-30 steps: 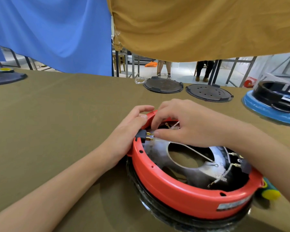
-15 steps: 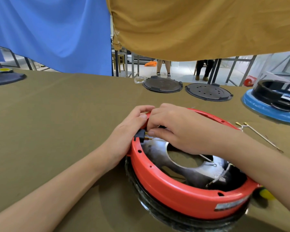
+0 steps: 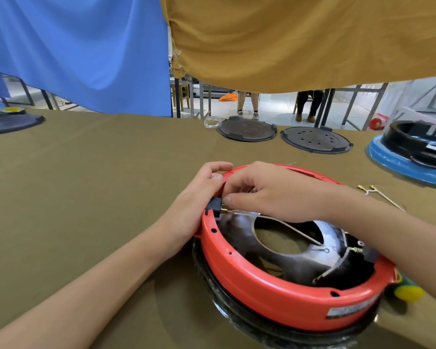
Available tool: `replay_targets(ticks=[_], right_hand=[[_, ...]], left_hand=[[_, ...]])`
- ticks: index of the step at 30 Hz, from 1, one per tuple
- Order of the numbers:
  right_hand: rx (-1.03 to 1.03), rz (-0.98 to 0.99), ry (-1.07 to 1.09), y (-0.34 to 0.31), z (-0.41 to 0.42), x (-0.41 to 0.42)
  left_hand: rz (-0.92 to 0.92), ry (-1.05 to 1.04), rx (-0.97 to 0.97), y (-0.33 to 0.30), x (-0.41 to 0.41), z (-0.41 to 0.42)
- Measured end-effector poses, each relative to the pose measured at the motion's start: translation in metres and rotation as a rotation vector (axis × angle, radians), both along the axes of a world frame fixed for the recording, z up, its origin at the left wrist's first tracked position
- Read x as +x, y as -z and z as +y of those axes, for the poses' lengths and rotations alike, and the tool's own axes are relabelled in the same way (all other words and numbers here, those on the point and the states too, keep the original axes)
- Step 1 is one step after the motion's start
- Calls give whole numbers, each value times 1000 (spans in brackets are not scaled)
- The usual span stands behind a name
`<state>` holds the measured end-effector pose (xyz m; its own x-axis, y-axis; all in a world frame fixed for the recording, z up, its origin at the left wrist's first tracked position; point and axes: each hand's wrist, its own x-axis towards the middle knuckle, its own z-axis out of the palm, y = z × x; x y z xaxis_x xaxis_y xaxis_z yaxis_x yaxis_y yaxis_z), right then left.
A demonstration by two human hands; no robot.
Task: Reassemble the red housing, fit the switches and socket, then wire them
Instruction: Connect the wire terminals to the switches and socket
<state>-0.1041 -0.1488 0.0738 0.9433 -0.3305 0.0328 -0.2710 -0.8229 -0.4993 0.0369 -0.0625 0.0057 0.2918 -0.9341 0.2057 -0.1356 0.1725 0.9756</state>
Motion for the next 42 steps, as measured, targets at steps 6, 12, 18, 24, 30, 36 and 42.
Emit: replay_targets(ticks=[6,12,18,24,30,36,42], right_hand=[[-39,67,6,-3,0,8],[80,95,45,-5,3,7],[391,131,124,-10,1,11],[568,116,115,-7,-4,13],[589,123,125,-10,-2,12],[582,127,144,-12,0,12],[467,148,103,-11,-7,3]], left_hand=[[-16,-19,12,-2,-3,2],[-14,-9,35,-4,-4,2],[18,-46,60,-4,-4,-2],[9,-7,54,-3,-4,1],[6,2,47,-3,-4,2],[2,-15,49,-4,-5,3],[15,-21,81,-6,-4,4]])
